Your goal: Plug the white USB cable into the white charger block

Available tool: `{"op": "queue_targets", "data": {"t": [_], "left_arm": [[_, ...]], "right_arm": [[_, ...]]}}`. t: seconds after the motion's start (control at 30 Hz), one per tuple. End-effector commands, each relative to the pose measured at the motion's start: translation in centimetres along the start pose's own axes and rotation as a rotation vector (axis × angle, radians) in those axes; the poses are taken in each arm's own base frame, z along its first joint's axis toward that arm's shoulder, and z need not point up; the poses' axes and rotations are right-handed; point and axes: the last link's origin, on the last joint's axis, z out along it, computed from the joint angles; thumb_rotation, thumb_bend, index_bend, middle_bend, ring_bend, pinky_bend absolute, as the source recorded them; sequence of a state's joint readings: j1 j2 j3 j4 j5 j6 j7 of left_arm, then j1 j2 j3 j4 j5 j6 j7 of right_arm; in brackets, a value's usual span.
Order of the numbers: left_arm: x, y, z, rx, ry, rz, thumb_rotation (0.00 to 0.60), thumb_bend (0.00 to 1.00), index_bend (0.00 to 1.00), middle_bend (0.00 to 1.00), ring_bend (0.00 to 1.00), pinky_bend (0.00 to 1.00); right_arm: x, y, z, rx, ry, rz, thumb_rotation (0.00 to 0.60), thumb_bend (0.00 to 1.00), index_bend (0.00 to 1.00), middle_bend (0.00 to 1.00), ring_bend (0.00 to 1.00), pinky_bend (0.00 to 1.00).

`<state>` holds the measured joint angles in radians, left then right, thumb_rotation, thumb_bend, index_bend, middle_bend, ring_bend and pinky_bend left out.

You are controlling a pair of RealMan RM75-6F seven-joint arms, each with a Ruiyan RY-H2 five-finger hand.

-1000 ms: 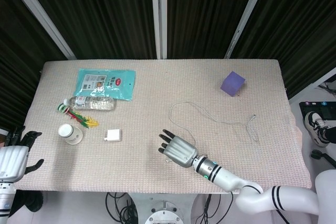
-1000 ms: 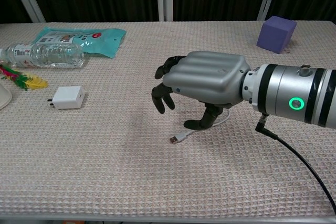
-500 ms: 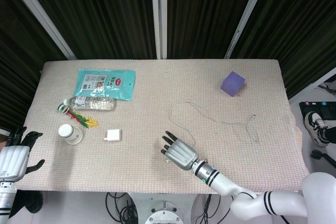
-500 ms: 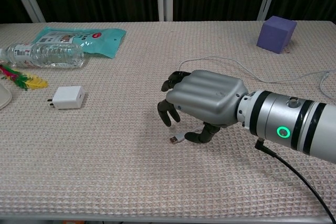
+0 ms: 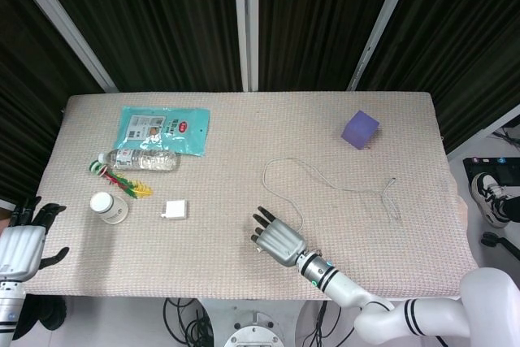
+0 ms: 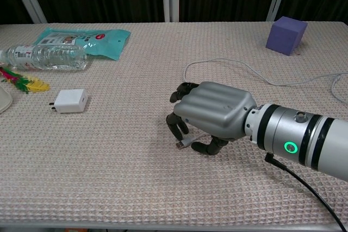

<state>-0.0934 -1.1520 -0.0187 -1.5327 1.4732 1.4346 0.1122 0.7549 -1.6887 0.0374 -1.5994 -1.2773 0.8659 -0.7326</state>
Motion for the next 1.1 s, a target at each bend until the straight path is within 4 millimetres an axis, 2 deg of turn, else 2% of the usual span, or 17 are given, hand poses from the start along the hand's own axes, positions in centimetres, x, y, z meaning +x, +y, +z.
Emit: {"op": "queue_targets", "data": {"t": [0.03, 0.43, 0.93, 1.1], "left_arm": [[-0.01, -0.02, 0.02, 0.001, -0.001, 0.000, 0.600, 0.15, 0.22, 0.18, 0.03, 0.00], [-0.15, -0.09, 0.09, 0.002, -0.006, -0.003, 0.600, 0.15, 0.22, 0.18, 0.03, 0.00], [-0.33, -0.15, 0.08, 0.003, -0.009, -0.006, 0.600, 0.15, 0.22, 0.18, 0.03, 0.00], [-0.18, 0.00, 0.27, -0.006, -0.007, 0.000, 0.600, 0.14, 0.21, 0.18, 0.03, 0.00]], "right_arm": [[-0.05, 0.04, 0.02, -0.003, -0.007, -0.006, 0.600, 0.33, 0.43, 0.39, 0.10, 0.00], [-0.25, -0.08, 0.14, -0.013, -0.016, -0.005, 0.600, 0.33, 0.44, 0.40, 0.10, 0.00], [-0.45, -0.21, 0.42, -0.023, -0.007, 0.002, 0.600, 0.34, 0.52, 0.43, 0.11, 0.00], [0.14, 0.00, 0.12, -0.029, 0.030, 0.017, 0.600, 0.36, 0.54, 0.45, 0.12, 0.00]]}}
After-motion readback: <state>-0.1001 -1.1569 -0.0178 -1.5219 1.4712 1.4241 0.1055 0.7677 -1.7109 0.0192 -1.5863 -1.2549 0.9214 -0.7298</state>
